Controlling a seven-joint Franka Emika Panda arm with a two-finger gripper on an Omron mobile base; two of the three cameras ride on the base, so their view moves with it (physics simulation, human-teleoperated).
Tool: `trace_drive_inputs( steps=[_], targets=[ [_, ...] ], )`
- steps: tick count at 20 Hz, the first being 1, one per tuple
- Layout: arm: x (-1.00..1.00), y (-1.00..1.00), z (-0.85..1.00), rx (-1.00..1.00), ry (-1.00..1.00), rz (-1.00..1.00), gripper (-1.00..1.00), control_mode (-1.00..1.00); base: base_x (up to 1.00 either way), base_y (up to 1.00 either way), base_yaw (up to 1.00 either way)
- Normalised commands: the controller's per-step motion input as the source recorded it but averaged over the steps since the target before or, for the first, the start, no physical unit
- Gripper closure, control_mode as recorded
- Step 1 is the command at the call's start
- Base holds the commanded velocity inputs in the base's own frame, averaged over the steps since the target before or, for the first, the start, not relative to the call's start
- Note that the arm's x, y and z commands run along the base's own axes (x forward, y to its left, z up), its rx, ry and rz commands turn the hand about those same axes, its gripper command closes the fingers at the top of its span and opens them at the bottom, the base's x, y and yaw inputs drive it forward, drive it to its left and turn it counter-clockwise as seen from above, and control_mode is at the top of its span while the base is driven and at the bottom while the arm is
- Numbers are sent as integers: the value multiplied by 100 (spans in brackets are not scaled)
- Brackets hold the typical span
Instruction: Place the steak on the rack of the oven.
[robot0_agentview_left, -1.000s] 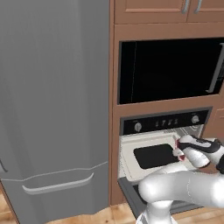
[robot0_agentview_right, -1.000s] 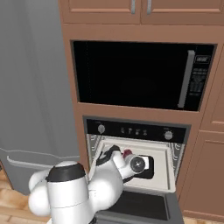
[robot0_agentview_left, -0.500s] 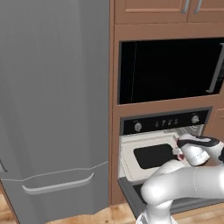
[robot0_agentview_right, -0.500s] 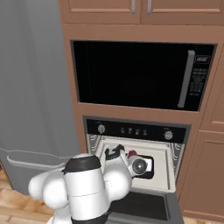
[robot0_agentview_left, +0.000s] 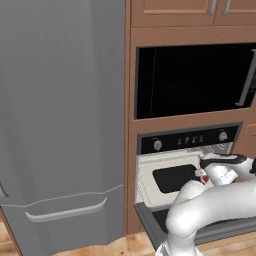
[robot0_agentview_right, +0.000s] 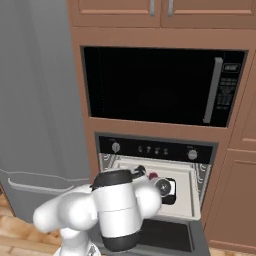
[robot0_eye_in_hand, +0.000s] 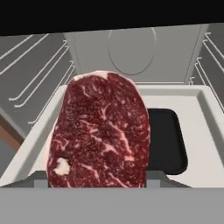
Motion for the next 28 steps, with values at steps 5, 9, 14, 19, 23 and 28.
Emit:
trace_drive_inputs(
  steps=[5,9,14,19,23,28],
  targets=[
    [23,2,-37,0,0,0,100,-100,0,0,0],
    [38,17,-28,0,0,-2,100,-100,0,0,0],
    [37,20,-33,0,0,-5,100,-100,0,0,0],
    [18,0,-40,-1,2,-2,100,-100,0,0,0],
    [18,0,-41,0,0,0,100,-100,0,0,0],
    [17,0,-44,-1,0,0,100,-100,0,0,0]
  ],
)
